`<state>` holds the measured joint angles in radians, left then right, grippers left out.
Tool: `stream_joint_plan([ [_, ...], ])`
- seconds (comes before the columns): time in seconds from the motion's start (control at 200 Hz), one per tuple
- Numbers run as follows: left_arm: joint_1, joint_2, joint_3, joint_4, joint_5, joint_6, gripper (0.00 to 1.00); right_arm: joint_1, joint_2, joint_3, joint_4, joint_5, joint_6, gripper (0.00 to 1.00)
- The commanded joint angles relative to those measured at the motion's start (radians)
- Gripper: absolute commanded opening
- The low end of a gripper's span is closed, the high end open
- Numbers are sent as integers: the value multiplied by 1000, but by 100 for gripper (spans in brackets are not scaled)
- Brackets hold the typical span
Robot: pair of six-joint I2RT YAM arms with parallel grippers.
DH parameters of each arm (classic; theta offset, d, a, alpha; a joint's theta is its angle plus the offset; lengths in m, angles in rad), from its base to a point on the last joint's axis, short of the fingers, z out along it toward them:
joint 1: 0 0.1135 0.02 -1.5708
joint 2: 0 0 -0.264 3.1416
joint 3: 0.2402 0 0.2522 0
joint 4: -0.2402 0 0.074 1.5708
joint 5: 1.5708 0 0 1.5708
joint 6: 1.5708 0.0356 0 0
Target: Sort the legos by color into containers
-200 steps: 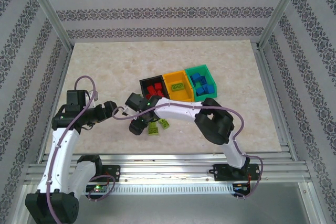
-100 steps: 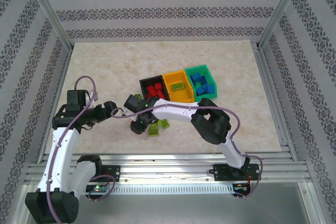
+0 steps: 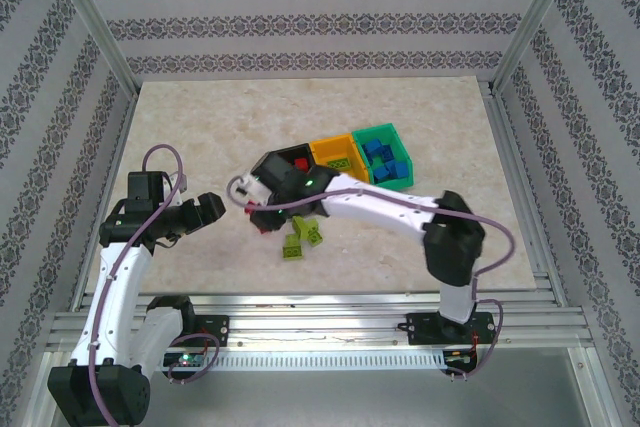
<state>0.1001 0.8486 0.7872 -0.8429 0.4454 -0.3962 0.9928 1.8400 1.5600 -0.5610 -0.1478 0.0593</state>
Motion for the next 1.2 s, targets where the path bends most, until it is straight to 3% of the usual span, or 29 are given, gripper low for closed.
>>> stream_joint_plan([
  [0.0,7,1,-7,30,19,3,88,-82,-44,-41,40,19,46,31],
  [0.205,7,-1,-8,30,21,5,88,-188,2,-23,87,57,127,33],
  [0.24,7,0,-8,30,21,5,88,-200,27,-11,87,63,137,36],
  [0.335,7,0,-9,29,23,5,88,-222,79,24,69,79,159,55],
  [0.455,8,0,-10,28,24,4,88,-223,59,-33,115,52,179,57],
  [0.884,-3,63,-15,36,44,3,88,-242,-289,-505,282,92,229,58],
  [1.194,-68,59,-23,43,47,-38,88,-362,-556,-809,364,93,297,59],
])
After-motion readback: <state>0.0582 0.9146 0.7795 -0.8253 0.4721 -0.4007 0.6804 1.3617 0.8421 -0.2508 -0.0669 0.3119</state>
